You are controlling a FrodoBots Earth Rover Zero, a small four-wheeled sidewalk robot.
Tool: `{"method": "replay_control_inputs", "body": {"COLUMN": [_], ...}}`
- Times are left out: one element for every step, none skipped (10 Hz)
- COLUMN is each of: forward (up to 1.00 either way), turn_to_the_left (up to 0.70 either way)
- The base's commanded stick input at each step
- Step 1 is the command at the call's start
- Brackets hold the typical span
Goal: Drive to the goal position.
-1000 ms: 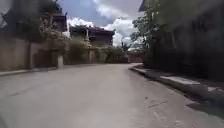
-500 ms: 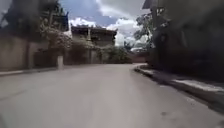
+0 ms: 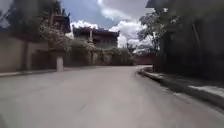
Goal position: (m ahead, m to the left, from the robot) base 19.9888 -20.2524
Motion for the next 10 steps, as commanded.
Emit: {"method": "replay_control_inputs", "body": {"forward": [1.00, 1.00, 1.00, 1.00, 1.00, 1.00, 1.00, 1.00, 1.00, 1.00], "turn_to_the_left": [0.00, 0.00, -0.01, -0.01, 0.00, -0.04, -0.40, -0.40, -0.40, -0.40]}}
